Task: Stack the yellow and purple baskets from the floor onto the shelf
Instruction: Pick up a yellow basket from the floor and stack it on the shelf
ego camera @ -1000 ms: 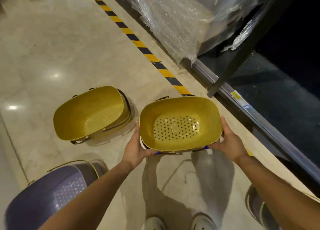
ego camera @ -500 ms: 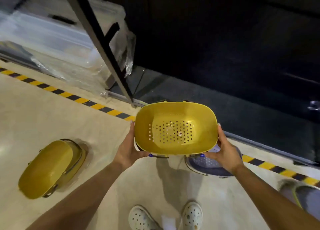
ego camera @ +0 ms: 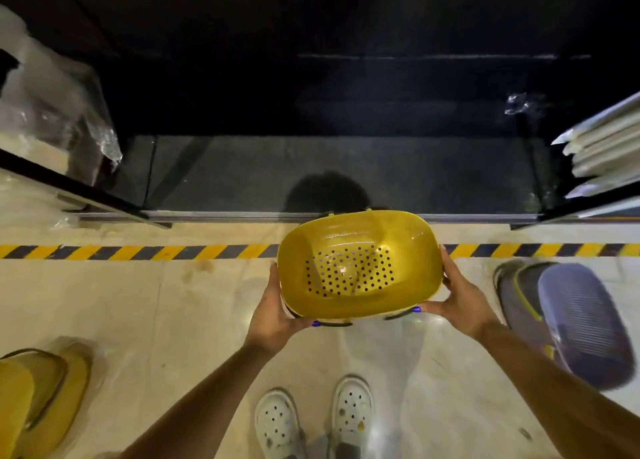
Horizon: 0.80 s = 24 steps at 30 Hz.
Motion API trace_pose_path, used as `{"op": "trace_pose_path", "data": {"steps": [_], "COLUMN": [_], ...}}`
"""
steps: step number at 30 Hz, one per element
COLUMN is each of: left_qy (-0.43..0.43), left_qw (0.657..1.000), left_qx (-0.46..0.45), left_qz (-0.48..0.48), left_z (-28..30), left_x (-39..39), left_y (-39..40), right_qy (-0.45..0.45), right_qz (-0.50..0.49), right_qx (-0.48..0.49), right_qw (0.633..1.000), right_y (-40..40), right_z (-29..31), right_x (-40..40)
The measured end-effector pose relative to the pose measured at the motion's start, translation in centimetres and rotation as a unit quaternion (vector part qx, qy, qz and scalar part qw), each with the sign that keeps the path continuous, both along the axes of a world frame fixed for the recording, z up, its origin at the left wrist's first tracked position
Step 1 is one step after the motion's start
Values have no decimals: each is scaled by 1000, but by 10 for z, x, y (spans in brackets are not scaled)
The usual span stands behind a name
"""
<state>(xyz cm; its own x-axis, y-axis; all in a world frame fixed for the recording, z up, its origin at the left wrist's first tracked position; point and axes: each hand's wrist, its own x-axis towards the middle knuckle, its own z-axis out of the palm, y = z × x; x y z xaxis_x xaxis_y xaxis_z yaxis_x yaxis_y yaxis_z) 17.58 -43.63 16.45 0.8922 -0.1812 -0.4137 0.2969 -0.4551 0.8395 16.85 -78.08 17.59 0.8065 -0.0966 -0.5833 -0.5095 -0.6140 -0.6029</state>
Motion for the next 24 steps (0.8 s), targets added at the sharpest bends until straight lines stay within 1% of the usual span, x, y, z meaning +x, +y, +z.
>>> {"op": "trace_pose_path", "data": {"steps": [4,7,11,13,15,18,21,24], "left_qy": [2,27,44,44,48,31,8,-26], "left_qw": [1000,999,997,998,997,998,995,986], "left_qx": [13,32,56,49,49,42,89,162], "left_qz": [15,12,-5,-14,-19,-31,-49,-14], "left_z": [-61,-105,-138,-148,-153,-154,-133,-98], "left_x": [-1,3,9,13,14,13,16,25], "left_y": [-4,0,6,11,14,15,14,30], "right_qy": [15,3,-11,-15,-16,-5,-29,-77], "right_qz": [11,3,-13,-35,-47,-20,29,124], "right_qx": [-1,-7,-26,-33,-43,-67,-103,-169], "right_qw": [1000,1000,1000,999,998,998,994,975], "right_y": [1,6,21,25,26,29,35,54], "right_z": [-57,-100,-138,-150,-154,-146,-129,-96], "right_x": [-7,-6,-21,-28,-31,-29,-24,-11]}}
